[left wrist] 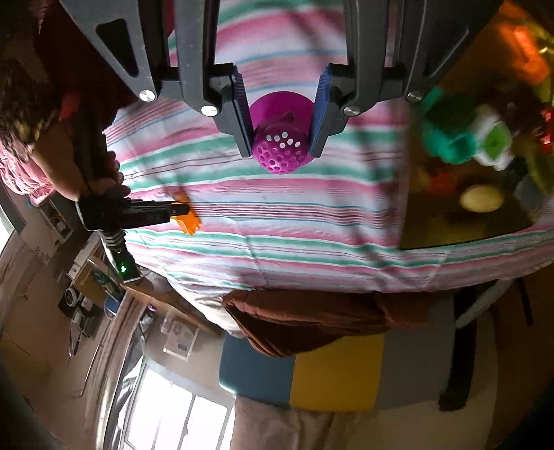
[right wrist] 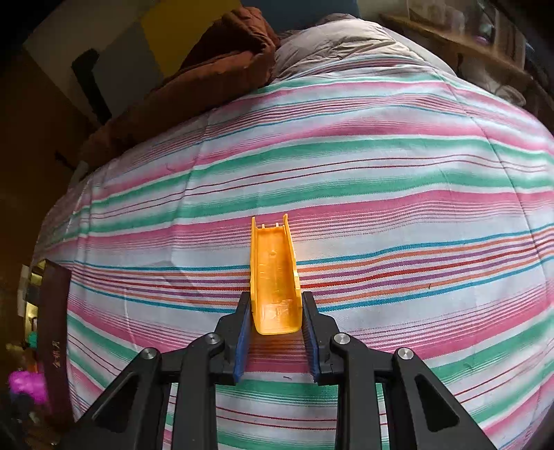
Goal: Organize rigid objects
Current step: 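Carry the purple suction cup into the gold tray with the left tool and release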
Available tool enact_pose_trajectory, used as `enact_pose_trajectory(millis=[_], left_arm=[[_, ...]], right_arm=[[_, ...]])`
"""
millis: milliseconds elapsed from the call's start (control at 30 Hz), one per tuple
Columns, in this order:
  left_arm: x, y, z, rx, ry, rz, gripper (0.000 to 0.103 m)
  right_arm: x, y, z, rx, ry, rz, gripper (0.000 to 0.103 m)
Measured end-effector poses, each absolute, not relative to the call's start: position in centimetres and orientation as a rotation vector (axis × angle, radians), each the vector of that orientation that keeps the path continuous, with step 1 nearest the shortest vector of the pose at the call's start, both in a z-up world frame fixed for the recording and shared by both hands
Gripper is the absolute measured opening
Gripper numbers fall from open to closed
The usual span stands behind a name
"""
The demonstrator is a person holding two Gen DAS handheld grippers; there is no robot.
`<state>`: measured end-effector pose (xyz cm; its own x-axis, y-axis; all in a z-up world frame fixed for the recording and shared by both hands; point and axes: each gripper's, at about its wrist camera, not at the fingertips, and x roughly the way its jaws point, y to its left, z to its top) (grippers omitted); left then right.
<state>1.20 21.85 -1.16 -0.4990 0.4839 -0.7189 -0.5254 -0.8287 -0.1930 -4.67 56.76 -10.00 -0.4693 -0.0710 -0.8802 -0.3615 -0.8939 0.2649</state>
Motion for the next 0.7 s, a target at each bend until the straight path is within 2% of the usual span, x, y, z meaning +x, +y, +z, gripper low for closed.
enact_pose_trajectory(millis=[267, 433, 700], left_arm=[[1.6, 14.4, -0.6, -1.12, 0.05, 2.417, 0.032], [0.8, 10.2, -2.5, -1.212, 0.016, 2.474, 0.032], [-0.8, 7.2, -5.5, -1.333, 0.022, 2.494, 0.032]], right_arm=[[-4.6, 56.7, -10.0, -1.495, 0.606, 2.483, 0.027], [-4.0, 57.2, -9.6, -1.467, 0.656, 2.496, 0.027], [-3.9, 56.5, -8.5, -1.407, 0.58, 2.548, 0.027]])
